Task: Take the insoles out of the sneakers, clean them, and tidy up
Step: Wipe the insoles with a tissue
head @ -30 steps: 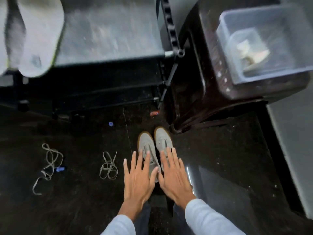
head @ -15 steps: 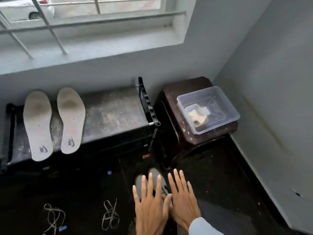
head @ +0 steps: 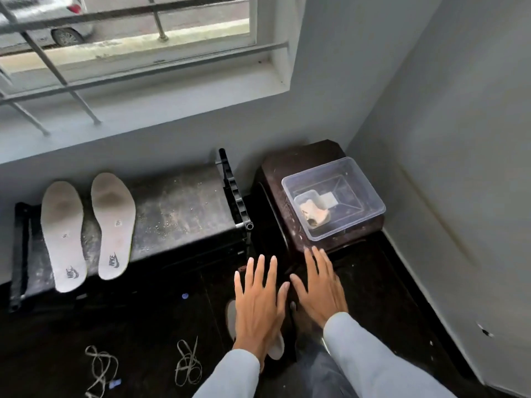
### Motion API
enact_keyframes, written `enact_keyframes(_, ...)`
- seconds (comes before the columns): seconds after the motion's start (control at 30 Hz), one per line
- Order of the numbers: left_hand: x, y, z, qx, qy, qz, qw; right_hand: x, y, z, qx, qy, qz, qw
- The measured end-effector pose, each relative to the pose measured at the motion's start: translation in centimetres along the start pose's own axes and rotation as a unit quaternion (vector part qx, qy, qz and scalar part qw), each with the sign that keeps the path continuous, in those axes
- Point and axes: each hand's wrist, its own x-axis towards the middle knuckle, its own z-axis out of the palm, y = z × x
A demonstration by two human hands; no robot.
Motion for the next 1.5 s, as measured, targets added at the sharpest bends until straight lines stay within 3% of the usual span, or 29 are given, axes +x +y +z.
enact_keyframes(0.27, 8.9, 6.6, 1.1, -0.078, 0.004, -0.059, 0.995, 12.4, 3.9, -4.4, -0.017, 0.061, -0.041, 0.997)
enact_keyframes(0.47, 13.2, 9.5, 1.7, -0.141, 0.005, -0.128, 0.982, 17.1, 5.2, -5.0, -0.080, 0.027, -0.087, 0.993)
enact_keyframes(0.8, 14.3, 9.8, 2.6, -0.182, 0.028, -0.184, 0.966, 19.1, 5.3, -4.9, -0.130, -0.023, -0.094, 0.987)
enact_keyframes(0.9, 14.3, 9.8, 2.5, -0.196, 0.033, -0.196, 0.960, 19.4, 5.5, -5.2, -0.080, -0.007, -0.073, 0.994)
enact_keyframes(1.0, 14.4, 10.0, 2.0, -0.219, 0.034, -0.213, 0.952, 19.4, 5.4, -6.2, 0.051, -0.001, -0.008, 0.999)
enact_keyframes(1.13, 14.6, 10.5, 0.9, -0.280, 0.033, -0.242, 0.928, 19.3, 5.3, -8.3, 0.231, -0.024, 0.046, 0.971)
enact_keyframes(1.23, 14.5, 10.6, 0.6, -0.369, 0.042, -0.284, 0.884, 18.4, 5.0, -9.9, 0.338, -0.039, 0.089, 0.936)
enact_keyframes(1.33, 13.7, 10.5, 0.4, -0.482, 0.055, -0.342, 0.805, 16.7, 3.7, -10.7, 0.449, -0.071, 0.131, 0.881)
enact_keyframes(1.4, 12.9, 10.6, -0.7, -0.569, 0.065, -0.371, 0.731, 15.4, 2.6, -10.8, 0.493, -0.093, 0.146, 0.853)
enact_keyframes(1.5, 11.0, 10.0, -2.3, -0.693, 0.087, -0.399, 0.594, 13.1, 0.6, -10.0, 0.518, -0.101, 0.154, 0.835)
